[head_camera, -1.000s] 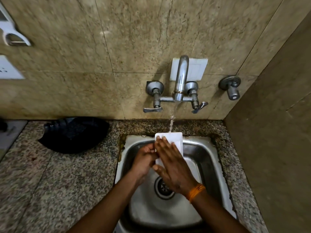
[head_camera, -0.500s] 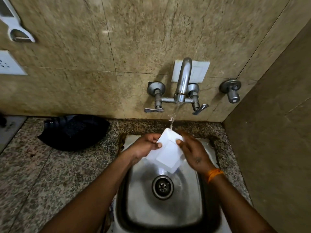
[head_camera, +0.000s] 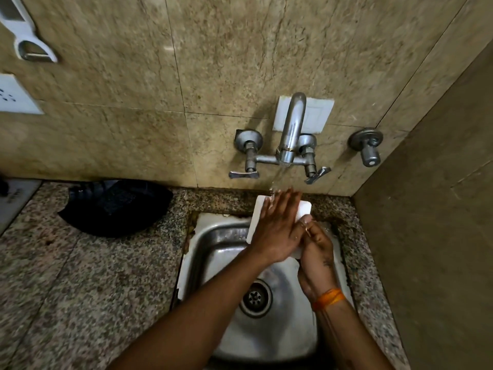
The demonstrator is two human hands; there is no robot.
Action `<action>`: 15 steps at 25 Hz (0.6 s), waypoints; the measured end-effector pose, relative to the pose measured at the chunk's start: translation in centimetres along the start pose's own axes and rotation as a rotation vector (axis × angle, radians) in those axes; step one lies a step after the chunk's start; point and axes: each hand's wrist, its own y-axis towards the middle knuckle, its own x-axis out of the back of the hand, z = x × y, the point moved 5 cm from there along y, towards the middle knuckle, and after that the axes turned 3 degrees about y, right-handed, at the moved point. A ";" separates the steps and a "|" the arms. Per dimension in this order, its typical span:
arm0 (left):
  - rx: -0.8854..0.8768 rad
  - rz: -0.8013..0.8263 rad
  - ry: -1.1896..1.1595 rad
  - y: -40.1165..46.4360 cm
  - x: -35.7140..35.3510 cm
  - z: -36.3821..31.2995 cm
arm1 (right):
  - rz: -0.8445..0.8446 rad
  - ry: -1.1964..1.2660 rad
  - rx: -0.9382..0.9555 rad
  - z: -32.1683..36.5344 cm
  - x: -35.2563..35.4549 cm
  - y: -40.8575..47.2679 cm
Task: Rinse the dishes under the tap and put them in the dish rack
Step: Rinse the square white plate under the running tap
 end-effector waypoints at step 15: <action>0.788 0.255 -1.325 -3.1 3.8 8.8 | -0.121 -0.106 -0.068 0.2 2.1 3.0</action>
